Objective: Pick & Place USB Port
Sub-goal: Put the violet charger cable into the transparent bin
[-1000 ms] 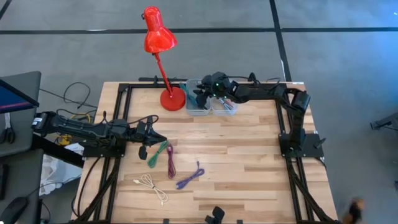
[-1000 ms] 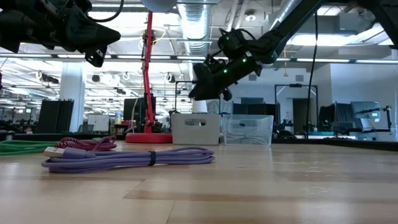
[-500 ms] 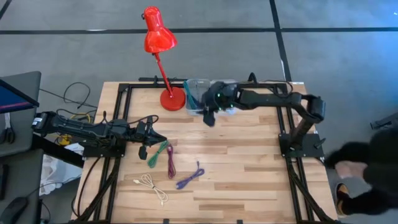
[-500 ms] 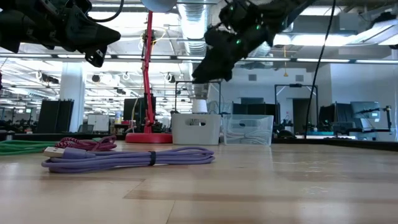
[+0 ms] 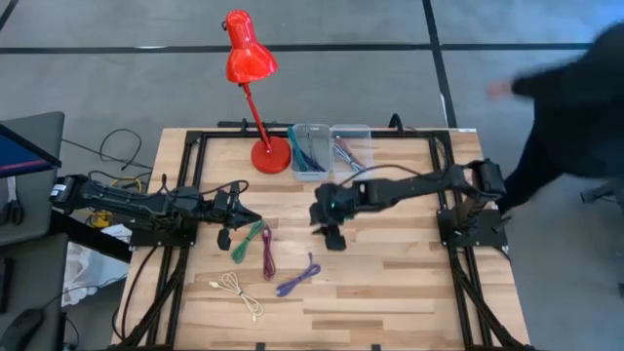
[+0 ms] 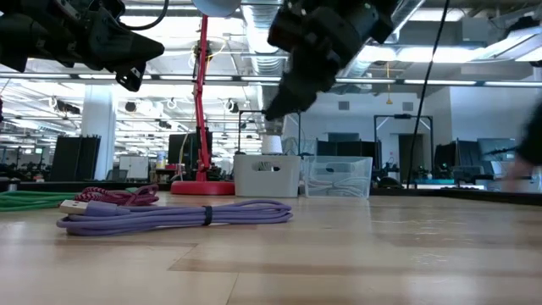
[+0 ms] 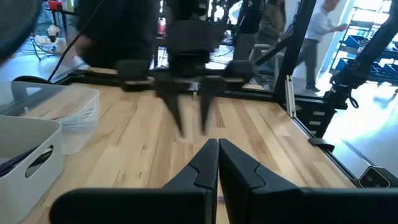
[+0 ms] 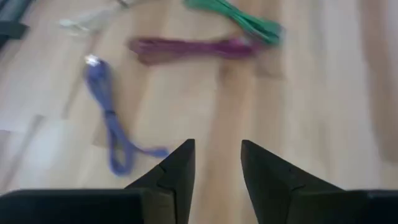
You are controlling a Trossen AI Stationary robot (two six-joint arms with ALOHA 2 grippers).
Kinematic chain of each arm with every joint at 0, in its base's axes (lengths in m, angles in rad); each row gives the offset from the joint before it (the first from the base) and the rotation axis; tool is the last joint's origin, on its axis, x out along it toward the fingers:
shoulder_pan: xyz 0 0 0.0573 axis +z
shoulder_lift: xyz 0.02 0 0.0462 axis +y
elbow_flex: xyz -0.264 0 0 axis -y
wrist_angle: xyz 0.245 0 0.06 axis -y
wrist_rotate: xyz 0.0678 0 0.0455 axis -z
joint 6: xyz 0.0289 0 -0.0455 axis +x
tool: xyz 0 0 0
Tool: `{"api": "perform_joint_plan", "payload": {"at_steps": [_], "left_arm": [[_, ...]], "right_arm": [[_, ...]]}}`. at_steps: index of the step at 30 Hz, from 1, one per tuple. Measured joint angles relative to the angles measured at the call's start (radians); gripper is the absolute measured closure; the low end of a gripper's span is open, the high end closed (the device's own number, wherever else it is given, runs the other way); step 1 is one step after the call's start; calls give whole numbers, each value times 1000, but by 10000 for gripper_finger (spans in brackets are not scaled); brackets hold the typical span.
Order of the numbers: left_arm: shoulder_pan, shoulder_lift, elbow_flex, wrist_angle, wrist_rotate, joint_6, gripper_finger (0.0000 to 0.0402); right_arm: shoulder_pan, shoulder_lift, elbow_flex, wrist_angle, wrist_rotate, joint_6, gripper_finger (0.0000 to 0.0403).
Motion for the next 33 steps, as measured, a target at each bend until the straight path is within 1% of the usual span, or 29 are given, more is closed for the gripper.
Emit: {"api": "perform_joint_plan", "payload": {"at_steps": [5,9,15,20,24,28,33], "left_arm": [[0,0,0,0,0,0,389],[0,0,0,0,0,0,389],[0,0,0,0,0,0,389],[0,0,0,0,0,0,389],[0,0,0,0,0,0,389],[0,0,0,0,0,0,389],[0,0,0,0,0,0,389]], "right_arm": [[82,69,1,8,5,8,275],[142,123,1,9,48,8,270],[206,180,1,30,60,38,260],[244,209,0,61,78,51,257],[263,207,2,104,86,54,262],[264,208,1,141,123,55,271],[262,208,2,145,124,56,280]]}}
